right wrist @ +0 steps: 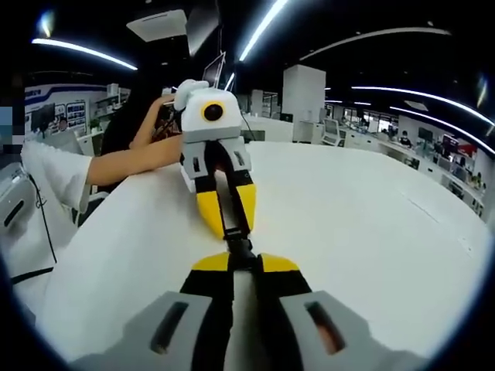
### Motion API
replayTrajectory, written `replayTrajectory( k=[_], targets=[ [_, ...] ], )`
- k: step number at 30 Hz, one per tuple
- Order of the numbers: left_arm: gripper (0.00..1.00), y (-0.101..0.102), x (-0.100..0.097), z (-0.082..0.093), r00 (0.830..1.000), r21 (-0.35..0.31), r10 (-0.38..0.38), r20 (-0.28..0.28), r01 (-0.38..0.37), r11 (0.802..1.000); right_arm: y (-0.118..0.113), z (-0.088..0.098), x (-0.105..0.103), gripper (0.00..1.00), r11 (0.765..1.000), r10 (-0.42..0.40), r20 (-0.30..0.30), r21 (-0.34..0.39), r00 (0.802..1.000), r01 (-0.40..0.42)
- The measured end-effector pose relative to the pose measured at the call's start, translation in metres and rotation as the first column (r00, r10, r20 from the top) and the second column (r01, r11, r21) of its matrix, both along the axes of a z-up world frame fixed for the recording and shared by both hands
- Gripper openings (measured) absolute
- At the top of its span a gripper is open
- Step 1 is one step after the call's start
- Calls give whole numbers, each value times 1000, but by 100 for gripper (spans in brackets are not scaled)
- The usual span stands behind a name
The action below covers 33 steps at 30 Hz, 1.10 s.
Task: Snap the two parts of the plastic buckle together until the buckle closes and remains connected.
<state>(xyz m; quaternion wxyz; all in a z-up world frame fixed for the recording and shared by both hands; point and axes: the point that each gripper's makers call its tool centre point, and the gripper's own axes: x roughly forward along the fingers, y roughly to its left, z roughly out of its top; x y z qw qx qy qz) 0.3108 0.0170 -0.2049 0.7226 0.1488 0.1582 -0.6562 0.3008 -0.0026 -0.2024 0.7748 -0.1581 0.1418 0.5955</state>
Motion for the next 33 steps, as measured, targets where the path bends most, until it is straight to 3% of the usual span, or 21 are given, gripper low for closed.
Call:
replayTrajectory(
  k=[7, 11, 24, 33],
  targets=[
    [10, -2, -2, 0, 1000, 1, -23, -9, 23, 1000, 0, 0, -3, 9, 1000, 24, -19, 8, 1000, -24],
    [10, -3, -3, 0, 998, 12, -18, -57, 19, 1000, 1, 0, -4, 9, 1000, 24, -29, 5, 999, -24],
    [9, -5, -5, -1, 997, 24, -15, -76, 17, 1000, 1, 0, -5, 8, 1000, 7, -65, 16, 998, -6],
    [9, -8, -5, -1, 997, 18, -27, -69, 29, 999, 3, -1, -7, 8, 999, 29, -57, 22, 998, -28]
  ],
)
